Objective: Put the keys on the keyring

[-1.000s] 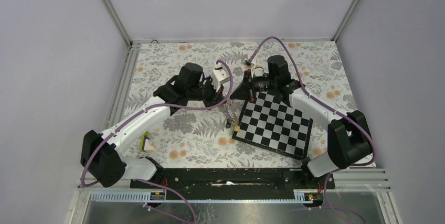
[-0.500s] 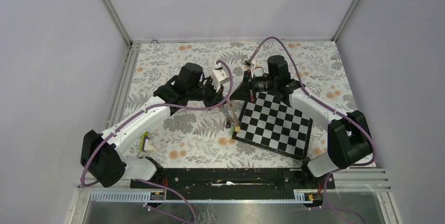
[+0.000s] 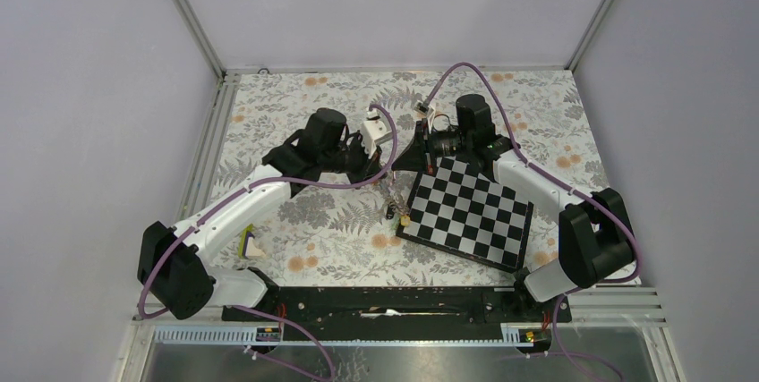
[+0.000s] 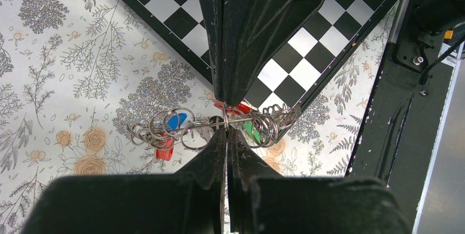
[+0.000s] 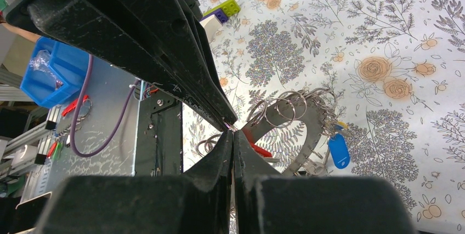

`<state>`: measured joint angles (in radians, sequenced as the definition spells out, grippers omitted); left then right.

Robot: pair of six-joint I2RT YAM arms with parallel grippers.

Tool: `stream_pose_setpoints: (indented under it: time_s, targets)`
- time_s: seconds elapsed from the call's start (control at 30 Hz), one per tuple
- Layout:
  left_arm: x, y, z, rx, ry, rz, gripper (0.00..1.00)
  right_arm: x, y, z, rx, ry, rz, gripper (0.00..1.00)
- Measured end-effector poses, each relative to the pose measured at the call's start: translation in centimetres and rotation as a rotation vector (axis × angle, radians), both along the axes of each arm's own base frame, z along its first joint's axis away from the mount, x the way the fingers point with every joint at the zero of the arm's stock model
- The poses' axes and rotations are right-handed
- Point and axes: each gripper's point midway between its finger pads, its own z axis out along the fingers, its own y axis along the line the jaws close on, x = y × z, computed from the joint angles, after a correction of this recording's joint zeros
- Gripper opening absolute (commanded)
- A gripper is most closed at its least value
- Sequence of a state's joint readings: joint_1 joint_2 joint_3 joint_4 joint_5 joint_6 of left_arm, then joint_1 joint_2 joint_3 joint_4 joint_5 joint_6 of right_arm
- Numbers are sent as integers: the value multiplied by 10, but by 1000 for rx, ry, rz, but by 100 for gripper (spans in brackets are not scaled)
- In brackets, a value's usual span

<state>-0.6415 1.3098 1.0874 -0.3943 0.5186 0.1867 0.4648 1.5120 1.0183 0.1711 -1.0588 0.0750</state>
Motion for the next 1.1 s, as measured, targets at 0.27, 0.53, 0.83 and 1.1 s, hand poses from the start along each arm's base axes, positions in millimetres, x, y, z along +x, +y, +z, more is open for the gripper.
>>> stream_pose_setpoints:
  time_s: [0.27,0.53,0.83,1.1]
  targets:
    - [0,0,0,0,0,-1,0,0,0,0,0,2,-1,0]
    - [0,0,0,0,0,-1,0,3,1,2,-1,-7,-10,0]
    - [0,0,0,0,0,-1,0,5,1,0,-7,-4,-18,0]
    - [0,0,-1,1,0,-1,0,6,1,-1,-9,-2,-19,0]
